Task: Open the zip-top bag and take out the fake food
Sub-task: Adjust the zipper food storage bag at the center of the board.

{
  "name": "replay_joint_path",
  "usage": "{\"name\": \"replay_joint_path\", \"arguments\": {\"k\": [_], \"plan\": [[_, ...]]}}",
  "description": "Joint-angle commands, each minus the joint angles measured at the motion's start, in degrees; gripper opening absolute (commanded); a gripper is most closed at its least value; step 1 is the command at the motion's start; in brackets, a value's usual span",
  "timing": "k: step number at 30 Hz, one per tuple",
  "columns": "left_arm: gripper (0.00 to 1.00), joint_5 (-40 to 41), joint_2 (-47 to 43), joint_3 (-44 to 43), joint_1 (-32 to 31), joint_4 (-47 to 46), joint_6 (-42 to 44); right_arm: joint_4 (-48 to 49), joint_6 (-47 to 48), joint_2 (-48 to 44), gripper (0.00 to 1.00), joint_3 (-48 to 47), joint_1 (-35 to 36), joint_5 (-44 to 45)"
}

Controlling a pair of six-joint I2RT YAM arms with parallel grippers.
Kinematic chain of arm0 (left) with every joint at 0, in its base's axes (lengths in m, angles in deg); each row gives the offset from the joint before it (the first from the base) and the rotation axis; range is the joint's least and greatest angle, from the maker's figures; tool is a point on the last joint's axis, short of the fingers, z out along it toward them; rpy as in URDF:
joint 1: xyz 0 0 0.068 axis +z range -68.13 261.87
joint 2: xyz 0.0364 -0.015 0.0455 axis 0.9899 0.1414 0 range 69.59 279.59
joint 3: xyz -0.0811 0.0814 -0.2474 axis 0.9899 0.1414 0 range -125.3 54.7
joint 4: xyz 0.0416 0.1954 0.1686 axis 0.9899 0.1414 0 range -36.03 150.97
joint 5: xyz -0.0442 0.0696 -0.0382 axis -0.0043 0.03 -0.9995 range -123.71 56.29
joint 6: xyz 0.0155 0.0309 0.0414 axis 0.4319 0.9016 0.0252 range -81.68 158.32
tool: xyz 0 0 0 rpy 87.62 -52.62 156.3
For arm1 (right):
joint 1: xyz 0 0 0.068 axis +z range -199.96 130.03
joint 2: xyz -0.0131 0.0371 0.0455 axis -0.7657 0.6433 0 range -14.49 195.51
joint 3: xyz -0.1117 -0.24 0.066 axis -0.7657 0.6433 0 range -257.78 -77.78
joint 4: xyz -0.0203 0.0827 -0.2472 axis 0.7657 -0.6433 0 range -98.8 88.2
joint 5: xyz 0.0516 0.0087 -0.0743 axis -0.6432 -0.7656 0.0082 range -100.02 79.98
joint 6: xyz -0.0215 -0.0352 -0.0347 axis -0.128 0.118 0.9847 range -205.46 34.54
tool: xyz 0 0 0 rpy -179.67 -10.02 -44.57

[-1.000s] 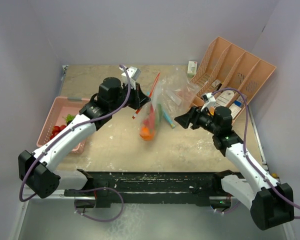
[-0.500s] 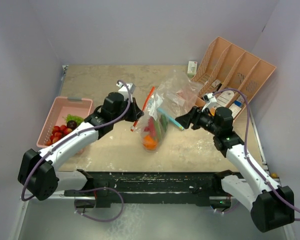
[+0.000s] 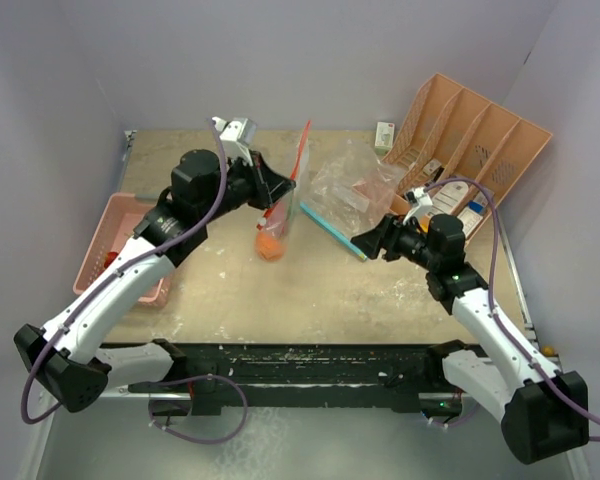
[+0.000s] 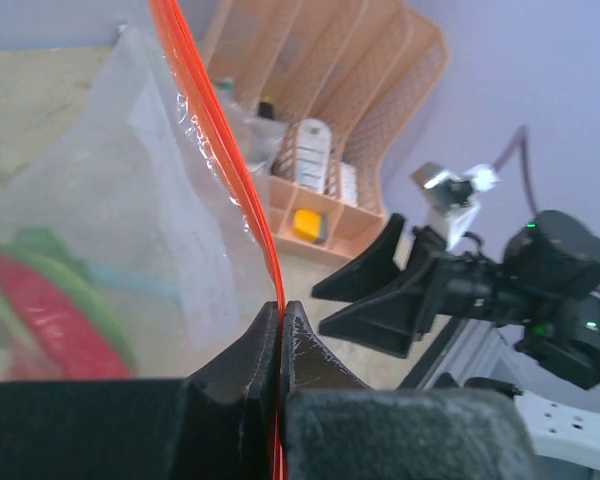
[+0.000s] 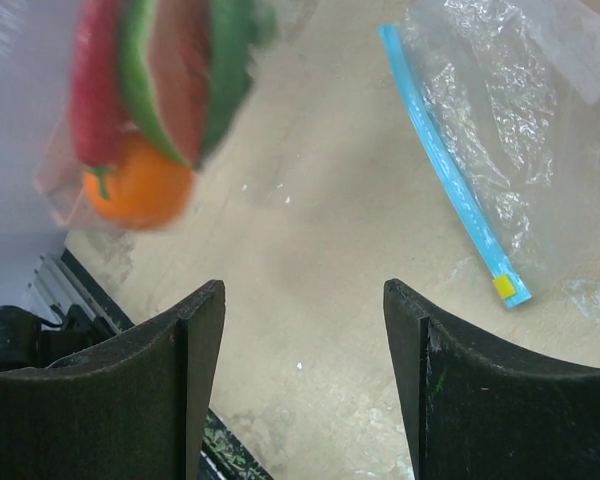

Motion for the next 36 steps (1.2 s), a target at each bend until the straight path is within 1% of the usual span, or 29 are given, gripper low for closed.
{"name": "replay_joint_path", "arguments": {"k": [1, 5, 8, 12, 16, 21, 25, 27, 32, 34, 36], "plan": [[0.00, -9.06, 3.87, -5.32, -1.94, -2.75, -1.50, -1.84, 1.38, -2.26, 0.66, -2.61, 0.22, 3.54], [0.00, -11.11, 9.25, -7.01, -5.65, -7.37, -3.60, -8.00, 2.44, -4.17, 0.64, -7.18, 0.05, 12.01], [0.00, -11.18, 13.18, -8.49, -8.39, -10.37, -4.64, -11.13, 0.60, -7.14, 0.63, -8.99, -0.09, 20.91], [0.00, -10.91, 15.10, -7.68, -8.96, -13.65, -6.17, -14.67, -1.04, -11.87, 0.61, -10.71, -0.22, 27.89], [0.00, -4.98, 14.28, -5.18, -8.64, -11.54, -4.30, -16.33, -0.96, -13.94, 0.60, -10.98, -0.22, 28.71], [0.00, -0.09, 12.02, 1.94, -5.89, -12.45, -5.35, -14.11, -2.66, -11.98, 0.60, -7.88, -0.22, 24.25], [0.13, 3.92, 12.00, 8.80, -4.28, -11.70, -6.52, -11.17, -4.58, -10.50, 0.60, -4.77, -0.23, 20.05], [0.22, 4.54, 12.40, 11.98, -3.92, -12.45, -7.25, -10.44, -4.76, -10.21, 0.60, -3.88, -0.22, 19.47], [0.29, 6.40, 12.61, 16.27, -3.64, -12.99, -7.66, -7.68, -4.19, -8.72, 0.60, -3.20, -0.22, 18.46], [0.40, 7.73, 12.33, 16.33, -3.69, -11.96, -6.84, -5.12, -4.35, -7.24, 0.60, -2.86, -0.15, 16.00], [0.54, 8.50, 11.95, 16.00, -3.68, -10.93, -5.72, -3.40, -4.20, -5.61, 0.62, -2.57, -0.07, 13.19]]}}
